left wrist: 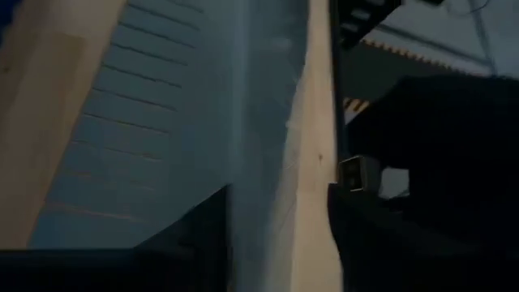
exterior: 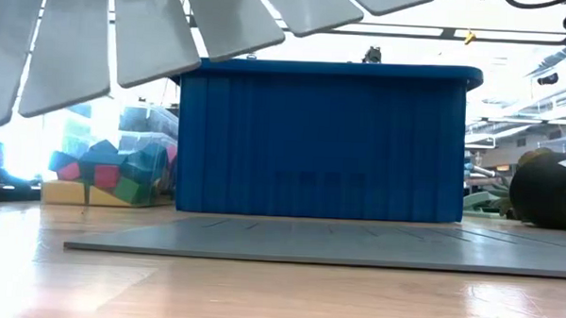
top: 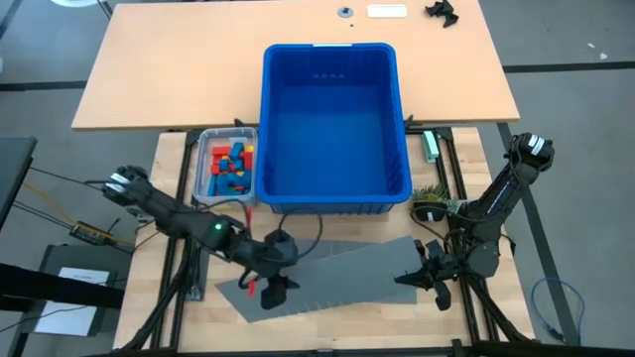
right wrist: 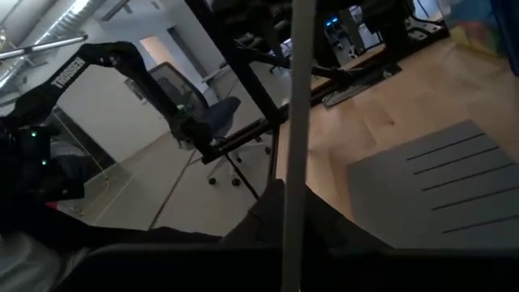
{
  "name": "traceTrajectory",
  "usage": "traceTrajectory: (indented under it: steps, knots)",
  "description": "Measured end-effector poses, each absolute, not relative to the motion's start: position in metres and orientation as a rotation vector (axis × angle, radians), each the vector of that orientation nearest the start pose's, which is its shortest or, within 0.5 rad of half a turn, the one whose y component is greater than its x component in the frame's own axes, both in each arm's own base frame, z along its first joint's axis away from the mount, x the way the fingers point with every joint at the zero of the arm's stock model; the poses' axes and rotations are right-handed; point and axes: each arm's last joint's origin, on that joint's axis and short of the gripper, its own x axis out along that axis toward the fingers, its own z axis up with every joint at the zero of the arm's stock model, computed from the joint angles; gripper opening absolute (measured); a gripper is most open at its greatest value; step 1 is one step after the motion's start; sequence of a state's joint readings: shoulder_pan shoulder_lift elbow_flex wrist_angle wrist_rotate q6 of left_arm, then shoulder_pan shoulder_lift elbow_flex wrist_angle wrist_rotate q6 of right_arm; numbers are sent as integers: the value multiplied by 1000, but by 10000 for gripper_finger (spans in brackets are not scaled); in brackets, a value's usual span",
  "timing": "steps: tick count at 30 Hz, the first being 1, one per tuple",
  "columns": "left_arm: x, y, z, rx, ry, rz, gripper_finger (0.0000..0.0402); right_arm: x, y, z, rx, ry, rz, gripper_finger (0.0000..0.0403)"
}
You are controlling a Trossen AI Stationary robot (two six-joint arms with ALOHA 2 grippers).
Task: Sort Items/Unsort Items
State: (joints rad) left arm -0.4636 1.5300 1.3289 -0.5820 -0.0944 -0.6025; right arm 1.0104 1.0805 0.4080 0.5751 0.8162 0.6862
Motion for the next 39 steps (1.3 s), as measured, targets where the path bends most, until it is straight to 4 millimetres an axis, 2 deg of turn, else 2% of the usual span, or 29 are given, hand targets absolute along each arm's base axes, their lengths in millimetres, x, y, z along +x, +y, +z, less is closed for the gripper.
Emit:
traceTrajectory:
  steps: [3, 7, 8, 12, 16, 19, 24, 31, 35, 39]
  knots:
    - [300, -144, 304, -328, 840, -104, 138, 130, 168, 222, 599, 123, 166, 5]
    - [302, -143, 306, -254, 817, -134, 33, 131, 168, 223, 624, 121, 166, 6]
    - [301, -143, 309, -233, 811, -132, 19, 131, 168, 223, 646, 121, 161, 9]
    - [292, -142, 333, -199, 819, -100, 16, 138, 162, 228, 676, 79, 149, 37]
    - [279, -143, 366, -153, 835, -44, 15, 140, 159, 245, 635, -40, 186, 88]
    - [262, -142, 396, -129, 812, -7, 14, 141, 159, 260, 519, -103, 180, 128]
    - [227, -130, 437, -109, 710, 101, 13, 144, 160, 290, 260, -179, 40, 184]
    - [181, -103, 462, -100, 575, 268, 13, 153, 156, 324, -49, -138, -183, 225]
    - [167, -89, 473, -85, 474, 361, 13, 167, 148, 333, -189, -44, -251, 228]
    - [159, -83, 479, -50, 428, 403, 13, 183, 131, 338, -297, 54, -294, 221]
